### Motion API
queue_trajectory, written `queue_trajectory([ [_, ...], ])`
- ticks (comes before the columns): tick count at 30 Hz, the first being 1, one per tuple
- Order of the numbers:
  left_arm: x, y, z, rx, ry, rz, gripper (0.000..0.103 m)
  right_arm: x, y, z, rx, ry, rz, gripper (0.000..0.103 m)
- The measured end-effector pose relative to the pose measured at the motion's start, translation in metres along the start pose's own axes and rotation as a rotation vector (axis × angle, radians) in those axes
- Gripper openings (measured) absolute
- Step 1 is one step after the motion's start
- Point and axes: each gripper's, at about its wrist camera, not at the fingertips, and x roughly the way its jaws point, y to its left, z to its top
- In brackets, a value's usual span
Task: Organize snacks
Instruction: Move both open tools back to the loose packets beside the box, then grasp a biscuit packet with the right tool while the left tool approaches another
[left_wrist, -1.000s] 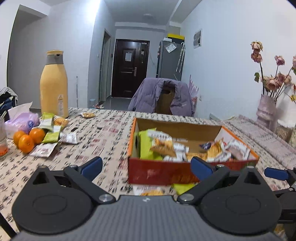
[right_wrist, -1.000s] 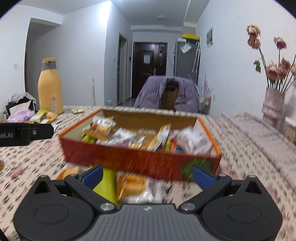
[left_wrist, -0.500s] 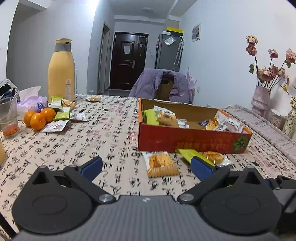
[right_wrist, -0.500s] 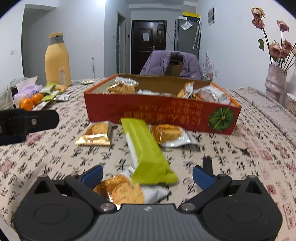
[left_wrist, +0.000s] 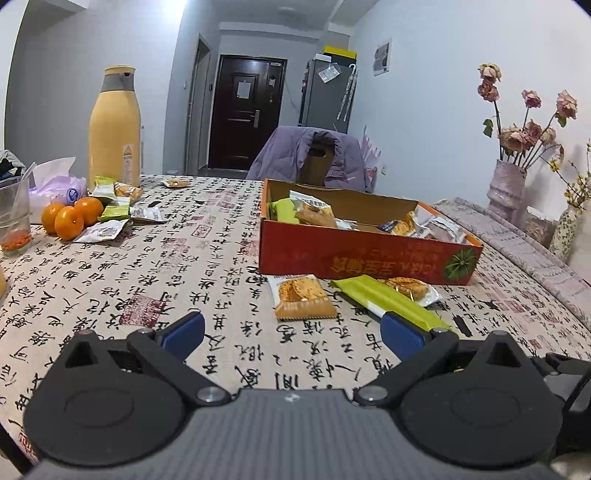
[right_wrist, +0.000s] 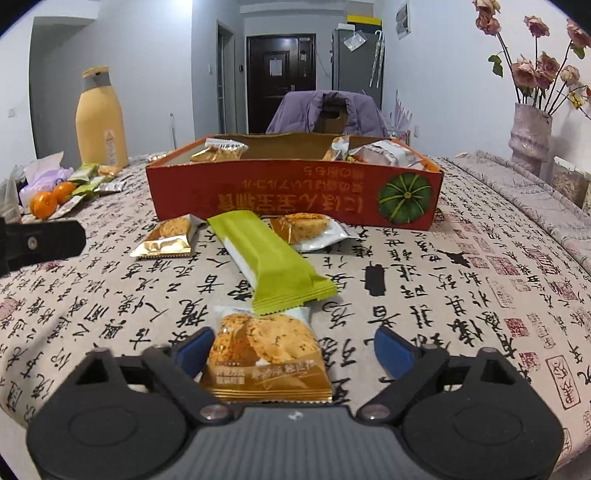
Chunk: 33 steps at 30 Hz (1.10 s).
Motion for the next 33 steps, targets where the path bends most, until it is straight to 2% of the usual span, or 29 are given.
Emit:
queue_trajectory([
  [3, 0.000, -0.003, -0.003, 0.001, 0.008, -0.005, 0.103, -0.003, -0.005, -0.002, -0.006, -0.016, 0.016, 0.070],
  [4, 0.000, -0.003, -0.004, 0.000, 0.012, -0.007, 0.103, -0.005, -0.006, -0.002, -0.011, -0.021, 0.027, 0.059],
  [5, 0.000, -0.004, -0.004, -0.001, 0.016, -0.009, 0.103, -0.006, -0.006, -0.002, -0.020, -0.022, 0.033, 0.058],
  [11, 0.003, -0.004, -0.007, -0.007, 0.032, -0.005, 0.103, -0.014, -0.010, -0.005, -0.053, -0.032, 0.083, 0.054],
  [16, 0.004, -0.003, -0.005, -0.013, 0.036, 0.001, 0.103, -0.031, -0.019, -0.003, -0.048, -0.102, 0.090, 0.054],
  [23, 0.017, -0.001, 0.003, -0.024, 0.049, 0.019, 0.103, -0.040, -0.044, 0.005, -0.014, -0.166, 0.040, 0.054],
  [33, 0.066, -0.006, 0.028, -0.002, 0.115, 0.092, 0.103, -0.017, -0.085, 0.018, 0.053, -0.178, -0.052, 0.054],
])
